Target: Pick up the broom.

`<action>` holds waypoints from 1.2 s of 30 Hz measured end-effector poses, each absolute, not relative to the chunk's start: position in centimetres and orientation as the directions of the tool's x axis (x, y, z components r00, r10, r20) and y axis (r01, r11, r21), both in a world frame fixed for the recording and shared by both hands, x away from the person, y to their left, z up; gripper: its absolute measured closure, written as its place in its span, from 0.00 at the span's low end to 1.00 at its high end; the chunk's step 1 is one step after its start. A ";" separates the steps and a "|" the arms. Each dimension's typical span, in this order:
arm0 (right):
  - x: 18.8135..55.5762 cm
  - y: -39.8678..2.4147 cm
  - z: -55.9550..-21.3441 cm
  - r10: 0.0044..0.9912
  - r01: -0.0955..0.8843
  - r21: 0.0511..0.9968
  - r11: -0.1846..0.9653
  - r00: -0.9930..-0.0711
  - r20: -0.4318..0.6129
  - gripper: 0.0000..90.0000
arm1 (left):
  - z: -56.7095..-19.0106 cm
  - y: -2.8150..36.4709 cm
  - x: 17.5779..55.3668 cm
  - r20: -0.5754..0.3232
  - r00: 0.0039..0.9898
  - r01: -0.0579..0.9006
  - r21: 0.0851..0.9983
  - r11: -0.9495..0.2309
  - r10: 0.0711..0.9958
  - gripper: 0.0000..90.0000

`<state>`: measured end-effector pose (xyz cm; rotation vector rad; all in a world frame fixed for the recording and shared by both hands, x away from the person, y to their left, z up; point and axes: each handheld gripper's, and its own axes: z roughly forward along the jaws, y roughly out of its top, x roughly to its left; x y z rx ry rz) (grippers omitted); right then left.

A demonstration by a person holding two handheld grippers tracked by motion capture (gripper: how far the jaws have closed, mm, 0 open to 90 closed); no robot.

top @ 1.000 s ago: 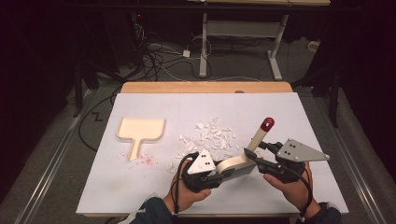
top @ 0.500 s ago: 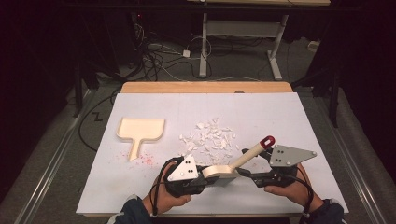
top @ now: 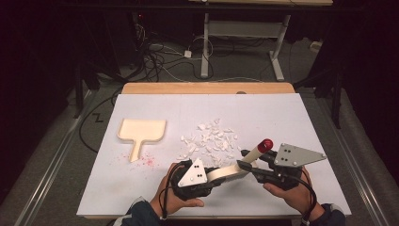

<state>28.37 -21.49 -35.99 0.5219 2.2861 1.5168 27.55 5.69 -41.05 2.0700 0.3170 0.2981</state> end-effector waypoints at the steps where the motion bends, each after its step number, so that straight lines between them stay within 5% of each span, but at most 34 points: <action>1: 28.3 -21.5 -35.9 0.488 0.116 0.928 0.354 -0.870 -0.078 0.75 | -41.1 5.5 27.5 0.091 0.933 0.096 0.868 -0.487 0.347 0.72; 10: 28.4 -21.4 -35.5 0.494 0.140 0.930 0.340 -0.868 -0.050 0.76 | -41.1 5.1 27.7 0.082 0.943 0.091 0.870 -0.485 0.323 0.73; 17: 28.7 -21.3 -35.9 0.356 0.046 0.880 0.473 -0.924 -0.143 0.50 | -40.5 5.8 27.7 0.095 0.959 0.053 0.863 -0.502 0.266 0.73; 24: 30.3 -22.0 -37.9 0.242 0.033 0.821 0.570 -0.962 -0.129 0.40 | -40.7 6.4 27.8 0.062 0.975 0.049 0.876 -0.481 0.213 0.73; 31: 30.8 -21.7 -39.7 0.095 0.012 0.793 0.609 -0.994 -0.057 0.64 | -41.2 6.5 28.2 0.006 0.985 0.072 0.897 -0.436 0.175 0.72; 36: 30.7 -21.7 -39.8 0.073 0.023 0.793 0.609 -0.997 -0.027 0.75 | -41.4 6.8 28.4 0.029 0.972 0.075 0.902 -0.426 0.231 0.58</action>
